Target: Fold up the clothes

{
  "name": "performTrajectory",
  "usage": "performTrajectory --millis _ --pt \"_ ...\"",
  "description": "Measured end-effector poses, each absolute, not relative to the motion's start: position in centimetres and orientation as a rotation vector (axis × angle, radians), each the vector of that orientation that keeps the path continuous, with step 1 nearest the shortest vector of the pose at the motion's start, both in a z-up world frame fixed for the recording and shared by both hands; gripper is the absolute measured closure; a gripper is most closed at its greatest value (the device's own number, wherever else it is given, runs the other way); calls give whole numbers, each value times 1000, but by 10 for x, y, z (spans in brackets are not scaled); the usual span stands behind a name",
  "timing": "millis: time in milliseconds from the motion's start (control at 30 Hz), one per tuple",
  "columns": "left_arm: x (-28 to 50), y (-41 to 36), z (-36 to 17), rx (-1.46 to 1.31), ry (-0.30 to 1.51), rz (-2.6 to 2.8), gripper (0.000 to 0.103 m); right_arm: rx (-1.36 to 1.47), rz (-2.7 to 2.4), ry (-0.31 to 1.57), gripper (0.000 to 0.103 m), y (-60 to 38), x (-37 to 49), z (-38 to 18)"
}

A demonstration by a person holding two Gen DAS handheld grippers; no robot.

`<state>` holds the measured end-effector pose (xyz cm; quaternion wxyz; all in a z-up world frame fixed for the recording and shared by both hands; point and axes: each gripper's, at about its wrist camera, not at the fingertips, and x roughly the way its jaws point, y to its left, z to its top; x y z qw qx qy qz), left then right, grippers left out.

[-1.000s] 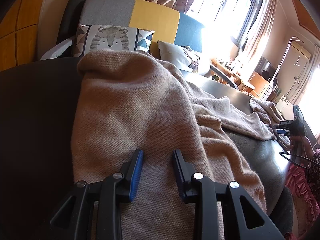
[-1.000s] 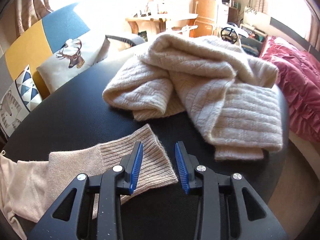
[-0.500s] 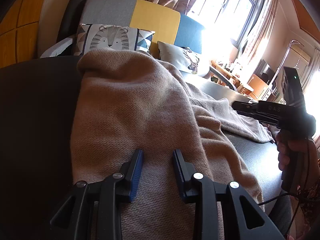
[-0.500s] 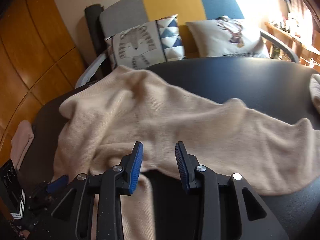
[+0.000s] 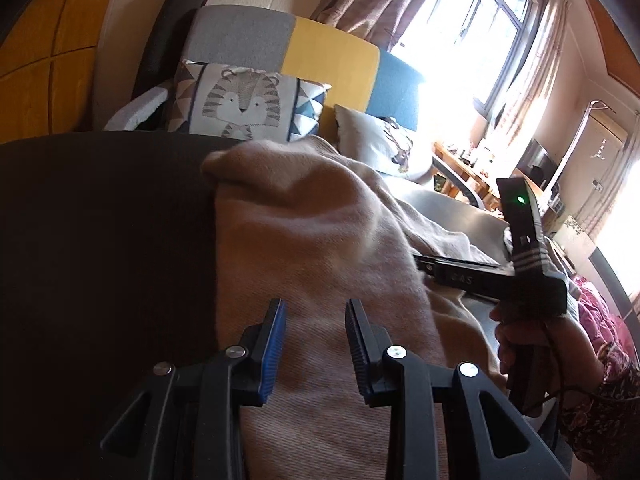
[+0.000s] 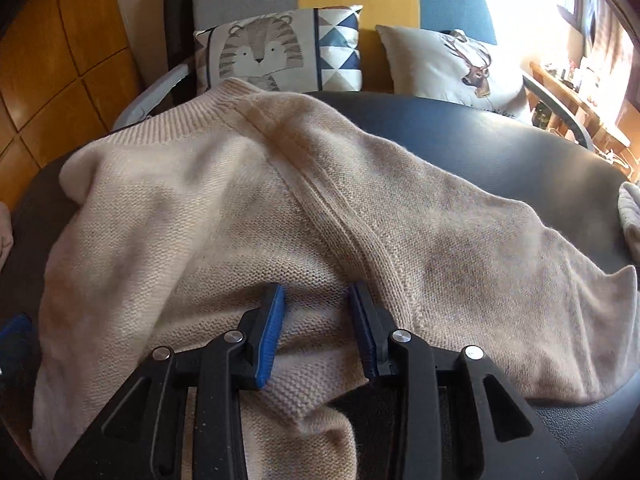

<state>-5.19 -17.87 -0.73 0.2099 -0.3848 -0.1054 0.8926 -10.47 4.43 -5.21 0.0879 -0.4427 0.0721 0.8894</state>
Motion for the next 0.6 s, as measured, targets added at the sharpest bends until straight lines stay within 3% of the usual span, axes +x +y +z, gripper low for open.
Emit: performTrajectory --millis 167,367,433,600 --pt "-83 -210 -24 -1210 -377 2503 72 -1268 2657 293 67 58 -100 -57" --pt "-111 -217 -48 -1311 -687 2300 68 -1252 2664 271 67 55 -99 -60" --pt "-112 -210 -48 -1304 -668 2296 71 -1246 2669 281 67 56 -97 -61" --pt "-108 -181 -29 -1247 -449 2368 90 -1231 2677 283 67 57 -95 -63"
